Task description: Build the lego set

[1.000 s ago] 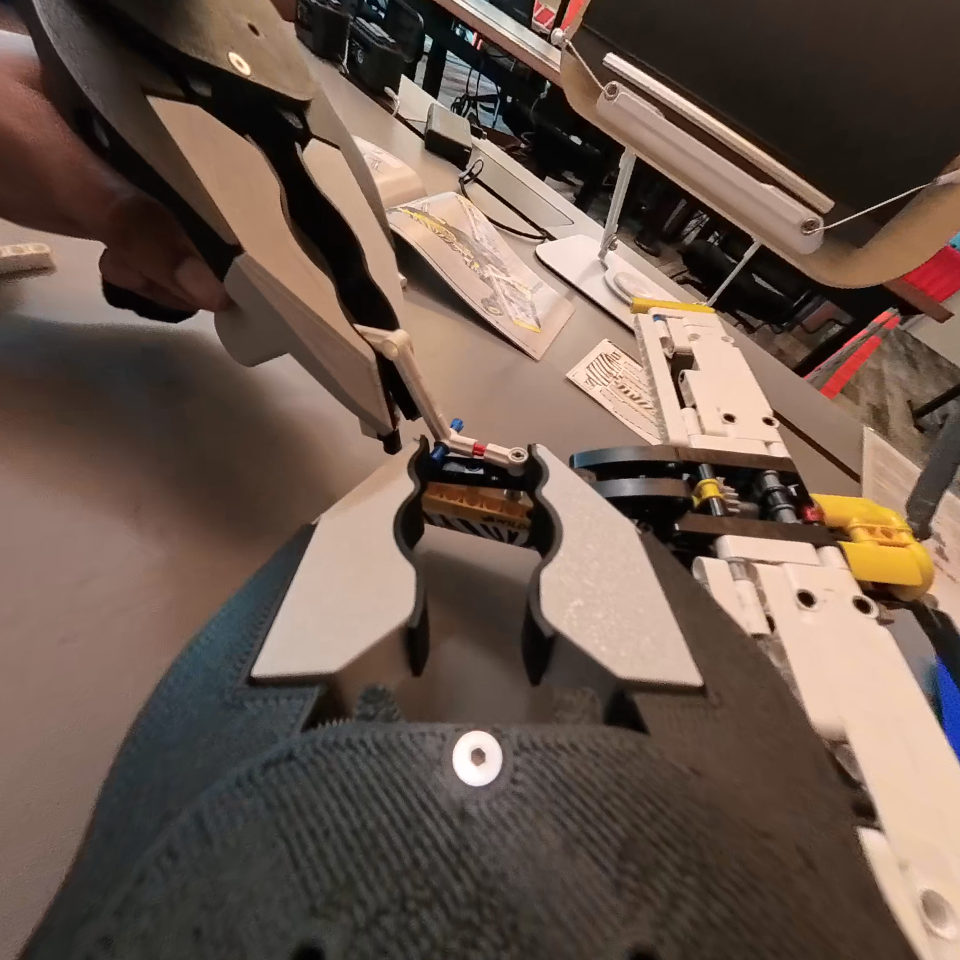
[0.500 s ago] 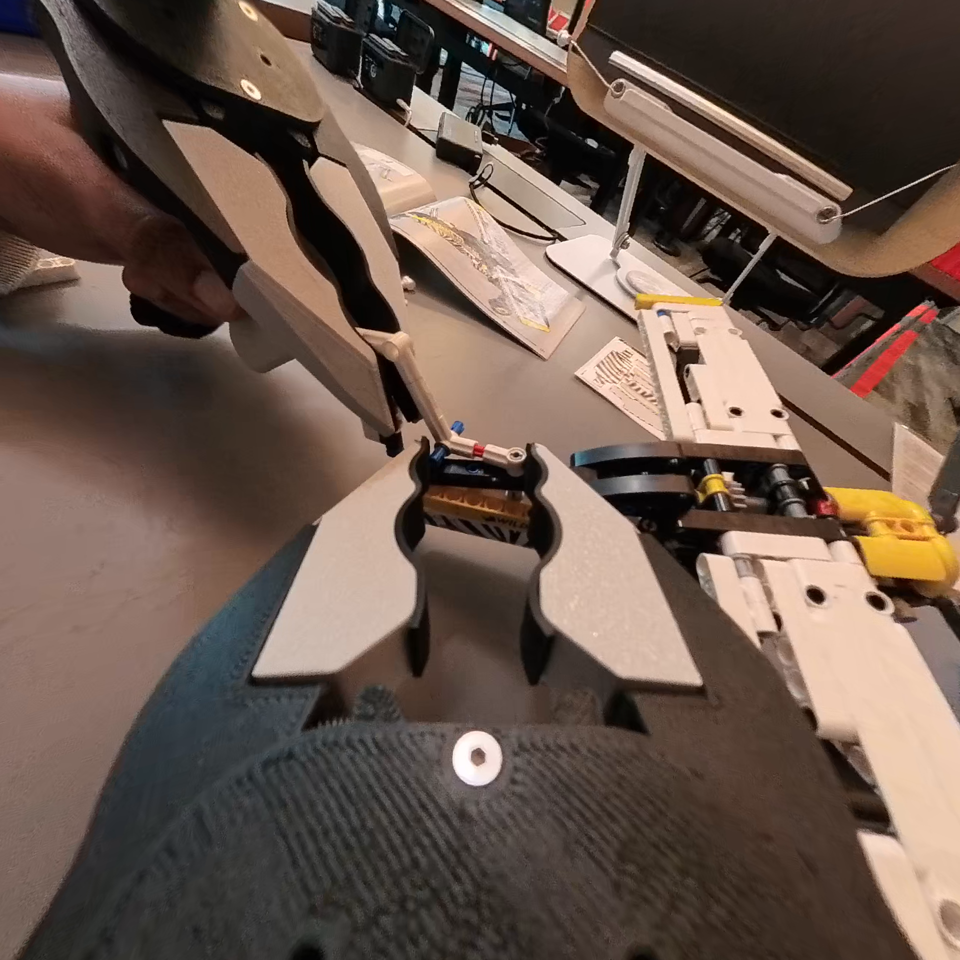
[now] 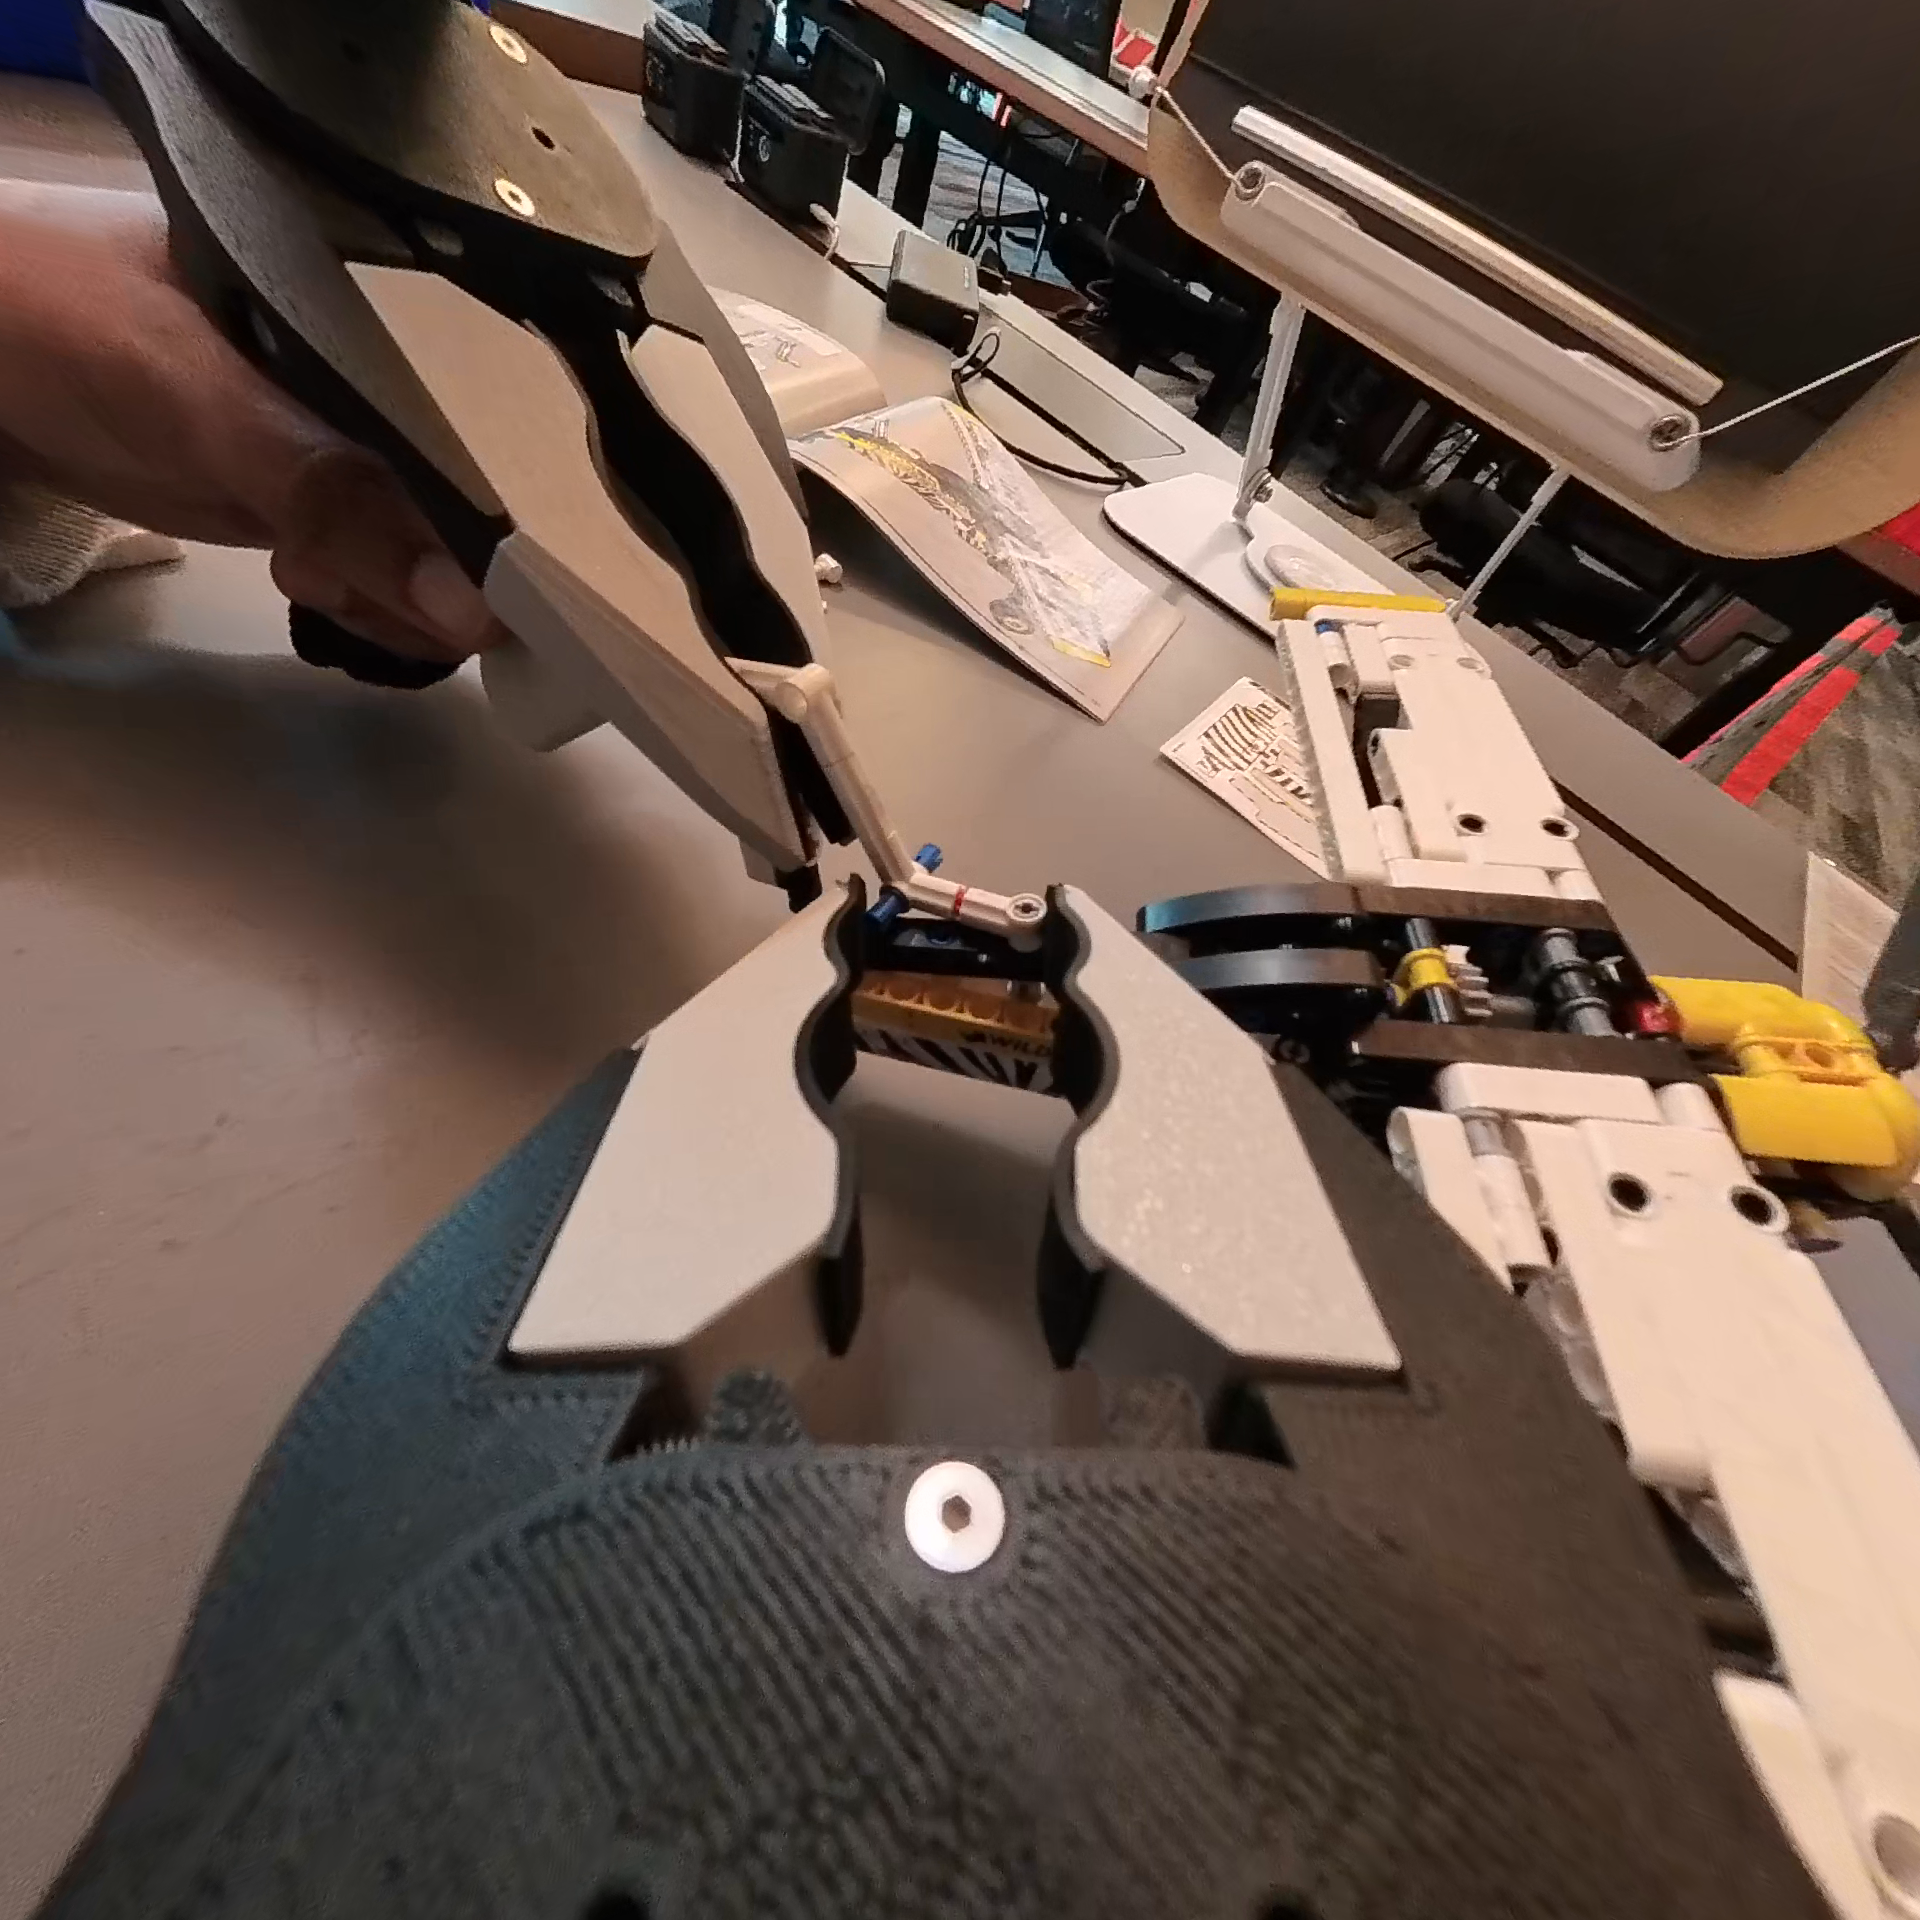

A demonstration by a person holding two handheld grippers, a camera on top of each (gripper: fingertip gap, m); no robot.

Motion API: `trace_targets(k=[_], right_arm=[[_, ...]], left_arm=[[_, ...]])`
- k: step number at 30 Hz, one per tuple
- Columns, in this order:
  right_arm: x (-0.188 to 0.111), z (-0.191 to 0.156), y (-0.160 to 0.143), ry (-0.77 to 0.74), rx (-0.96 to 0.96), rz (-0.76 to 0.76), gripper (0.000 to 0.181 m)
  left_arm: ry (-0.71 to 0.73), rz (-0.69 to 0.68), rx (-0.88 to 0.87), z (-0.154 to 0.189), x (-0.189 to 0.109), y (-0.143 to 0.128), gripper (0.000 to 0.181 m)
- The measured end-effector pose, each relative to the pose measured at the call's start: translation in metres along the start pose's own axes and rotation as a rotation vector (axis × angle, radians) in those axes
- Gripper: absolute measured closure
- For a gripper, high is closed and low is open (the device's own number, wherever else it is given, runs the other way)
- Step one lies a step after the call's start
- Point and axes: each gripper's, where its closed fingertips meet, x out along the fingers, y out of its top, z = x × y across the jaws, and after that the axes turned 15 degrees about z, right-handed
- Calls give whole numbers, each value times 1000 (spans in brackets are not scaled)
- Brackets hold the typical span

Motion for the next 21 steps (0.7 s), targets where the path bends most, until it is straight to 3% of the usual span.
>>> trace_targets(k=[12, 16, 21], right_arm=[[3, 5, -2, -21, -12, -2, 149], [6, 6, -3, -69, -111, -12, 140], [6, 7, -1, -97, -156, 4, 141]], left_arm=[[17, 17, -25, -2, 2, 2, 175], [42, 10, -50, -2, 4, 3, 175], [94, 1, -65, 0, 4, 4, 174]])
